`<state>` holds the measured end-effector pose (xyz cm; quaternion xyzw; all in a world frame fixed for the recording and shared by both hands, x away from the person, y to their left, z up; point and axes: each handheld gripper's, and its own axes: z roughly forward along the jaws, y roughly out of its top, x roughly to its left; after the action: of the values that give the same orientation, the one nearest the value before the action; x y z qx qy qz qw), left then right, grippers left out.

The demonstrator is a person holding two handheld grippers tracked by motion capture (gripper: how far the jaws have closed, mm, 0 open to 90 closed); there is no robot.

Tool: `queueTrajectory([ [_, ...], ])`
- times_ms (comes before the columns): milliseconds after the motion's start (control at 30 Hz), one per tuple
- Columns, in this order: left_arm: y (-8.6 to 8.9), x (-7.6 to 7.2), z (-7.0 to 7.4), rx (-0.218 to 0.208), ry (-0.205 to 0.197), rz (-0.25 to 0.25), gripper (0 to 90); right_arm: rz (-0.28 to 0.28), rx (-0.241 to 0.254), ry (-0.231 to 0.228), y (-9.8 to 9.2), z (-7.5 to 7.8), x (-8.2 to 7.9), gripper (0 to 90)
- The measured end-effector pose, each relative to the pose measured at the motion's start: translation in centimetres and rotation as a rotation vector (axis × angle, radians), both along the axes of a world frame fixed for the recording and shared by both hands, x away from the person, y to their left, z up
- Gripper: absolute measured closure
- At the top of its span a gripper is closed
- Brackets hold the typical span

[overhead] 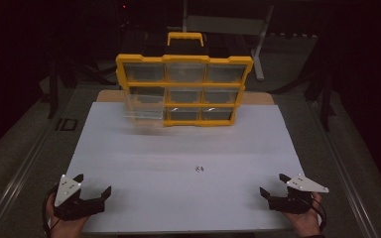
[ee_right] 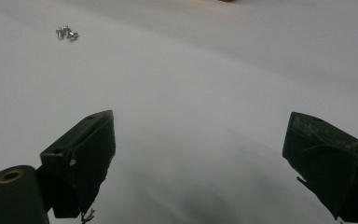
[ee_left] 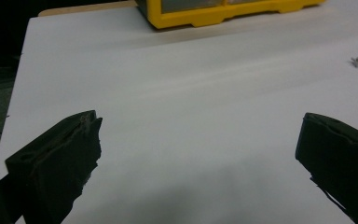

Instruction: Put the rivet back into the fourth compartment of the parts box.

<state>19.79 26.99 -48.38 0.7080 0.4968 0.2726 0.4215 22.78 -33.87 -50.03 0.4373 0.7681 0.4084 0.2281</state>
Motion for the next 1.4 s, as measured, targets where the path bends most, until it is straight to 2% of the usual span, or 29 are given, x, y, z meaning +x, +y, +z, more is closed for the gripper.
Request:
queueTrajectory([
  [167,0.2,-0.1,0.1,-0.005,-0.016,0.009,0.6,0.004,-0.004,0.006,0.0,0.0,0.0,9.5],
  [367,0.2,0.1,-0.1,-0.006,0.006,0.003,0.6,0.013,-0.004,0.011,0.2,0.0,0.1,9.6],
  [700,-0.2,0.0,0.1,0.007,-0.014,0.003,0.6,0.006,-0.002,0.033,0.6,0.3,0.5,9.6],
  [833,-0.2,-0.1,0.1,0.008,-0.017,0.003,0.6,0.033,0.004,0.029,1.3,1.0,0.9,9.6],
  [967,-0.1,0.0,-0.1,0.003,-0.009,0.004,0.6,0.087,-0.007,0.035,2.7,1.6,1.6,9.6],
  [1167,-0.2,0.0,-0.1,0.01,-0.004,-0.003,0.6,0.155,-0.012,0.024,4.7,2.9,3.4,9.7],
  [1300,-0.2,0.1,-0.1,0.011,0.001,-0.004,0.6,0.172,-0.019,0.033,6.0,3.7,4.8,9.8],
  [1400,-0.2,0.1,-0.2,0.016,0.005,-0.005,0.6,0.192,-0.005,0.036,6.7,3.9,5.5,9.8],
])
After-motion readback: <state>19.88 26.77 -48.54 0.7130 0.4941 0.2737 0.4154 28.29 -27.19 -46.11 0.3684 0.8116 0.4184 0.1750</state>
